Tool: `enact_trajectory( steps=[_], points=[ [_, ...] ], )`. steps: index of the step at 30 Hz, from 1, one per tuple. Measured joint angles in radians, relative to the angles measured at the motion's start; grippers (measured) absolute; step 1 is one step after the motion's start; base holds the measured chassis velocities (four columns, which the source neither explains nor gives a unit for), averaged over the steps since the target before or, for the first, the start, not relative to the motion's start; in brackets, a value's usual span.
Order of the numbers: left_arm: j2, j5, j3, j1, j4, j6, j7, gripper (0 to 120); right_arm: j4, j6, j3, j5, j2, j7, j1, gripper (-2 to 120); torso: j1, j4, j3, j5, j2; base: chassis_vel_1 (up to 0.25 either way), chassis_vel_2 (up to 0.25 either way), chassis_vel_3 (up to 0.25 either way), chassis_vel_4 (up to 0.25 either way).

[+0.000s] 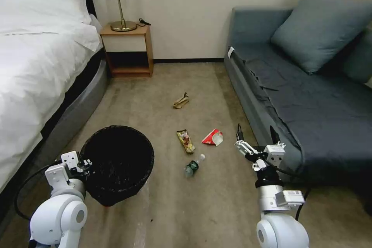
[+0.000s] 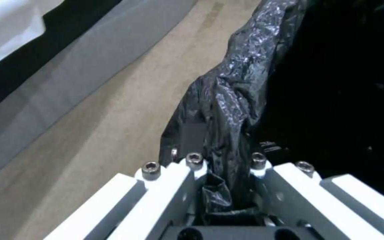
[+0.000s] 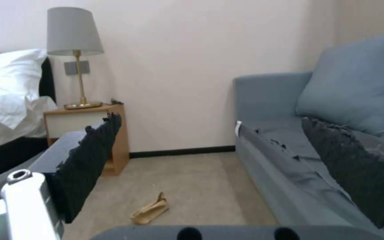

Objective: Pick up the trash bin, then pick up the garbage on the floor and place it into the trash bin.

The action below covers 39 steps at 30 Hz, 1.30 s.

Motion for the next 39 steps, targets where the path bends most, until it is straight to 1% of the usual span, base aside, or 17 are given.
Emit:
enact_trajectory(
  steps=[15,20,21,22,23,24,25,26,27,28,29,31,32,33,36,37,39],
  points=[
    [0.000,-0.002,0.001,-0.006,0.010,0.000,0.000,3,-0.021,-0.002,-0.021,-0.004,-0.002,0.006,0.008,100,0.000,0.0000,0.000,0.0000,0.000,-0.157,0.156,0.157,-0.155],
    [0.000,-0.002,0.001,-0.013,0.020,0.000,0.000,3,-0.036,-0.019,-0.040,-0.001,-0.016,0.034,0.031,100,0.000,0.0000,0.000,0.0000,0.000,-0.081,0.090,0.088,-0.071],
    [0.000,-0.002,0.002,-0.016,0.023,0.000,0.000,3,-0.040,-0.037,-0.050,0.008,-0.022,0.054,0.041,100,0.000,0.0000,0.000,0.0000,0.000,0.000,0.000,0.000,0.000],
    [0.001,-0.002,0.004,-0.020,0.027,0.000,0.000,3,-0.042,-0.067,-0.060,0.021,-0.030,0.077,0.050,100,0.000,0.0000,0.000,0.0000,0.000,0.000,0.000,0.000,0.000],
    [0.003,-0.002,0.009,-0.028,0.037,0.000,0.000,3,-0.043,-0.135,-0.085,0.054,-0.046,0.129,0.062,100,0.000,0.0000,0.000,-0.0001,0.000,0.000,0.000,0.000,0.000],
    [0.005,-0.002,0.012,-0.032,0.043,0.000,0.000,3,-0.043,-0.180,-0.102,0.082,-0.057,0.163,0.069,100,0.000,0.0000,0.000,-0.0001,0.000,0.000,0.000,0.000,0.000],
    [0.005,-0.002,0.012,-0.032,0.043,0.000,0.000,3,-0.043,-0.180,-0.102,0.082,-0.057,0.163,0.069,100,0.000,0.0000,0.000,-0.0001,0.000,0.000,0.000,0.000,0.000],
    [0.007,-0.003,0.016,-0.038,0.051,0.000,0.000,3,-0.043,-0.258,-0.135,0.146,-0.074,0.230,0.082,100,0.000,0.0000,0.000,-0.0001,0.000,0.000,0.000,0.000,0.000],
    [0.008,-0.003,0.019,-0.046,0.062,0.000,0.000,3,-0.055,-0.378,-0.195,0.283,-0.097,0.343,0.107,100,0.000,0.0000,0.000,-0.0001,0.000,0.000,0.000,0.000,0.000],
    [0.008,-0.003,0.020,-0.050,0.070,0.000,0.000,3,-0.075,-0.459,-0.241,0.377,-0.108,0.425,0.130,100,0.000,0.0000,0.000,-0.0001,0.000,0.000,0.000,0.000,0.000],
    [0.008,-0.003,0.020,-0.050,0.070,0.000,0.000,3,-0.075,-0.459,-0.241,0.377,-0.108,0.425,0.130,100,0.000,0.0000,0.000,-0.0001,0.000,0.000,0.000,0.000,0.000],
    [0.008,-0.003,0.020,-0.055,0.080,0.000,0.000,3,-0.127,-0.567,-0.312,0.504,-0.114,0.548,0.168,100,0.000,0.0000,0.000,-0.0002,0.000,0.000,0.000,0.000,0.000],
    [0.007,-0.003,0.020,-0.056,0.083,0.000,0.000,3,-0.165,-0.600,-0.341,0.558,-0.114,0.604,0.188,100,0.000,0.0000,0.000,-0.0001,0.000,0.000,0.000,0.000,0.000],
    [0.007,-0.003,0.020,-0.056,0.083,0.000,0.000,3,-0.165,-0.600,-0.341,0.558,-0.114,0.604,0.188,100,0.000,0.0000,0.000,-0.0001,0.000,0.000,0.000,0.000,0.000],
    [0.004,-0.002,0.017,-0.057,0.088,0.000,0.000,3,-0.295,-0.659,-0.421,0.739,-0.103,0.764,0.251,100,0.000,0.0002,0.000,-0.0001,0.000,0.000,0.000,0.000,0.000],
    [0.004,-0.002,0.017,-0.057,0.088,0.000,0.000,3,-0.295,-0.659,-0.421,0.739,-0.103,0.764,0.251,100,0.000,0.0002,0.000,-0.0001,0.000,0.000,0.000,0.000,0.000],
    [0.002,-0.001,0.016,-0.057,0.090,0.000,0.000,3,-0.355,-0.670,-0.463,0.773,-0.091,0.803,0.270,100,0.000,0.0001,0.000,-0.0001,0.000,0.000,0.000,0.000,0.000]
  ],
)
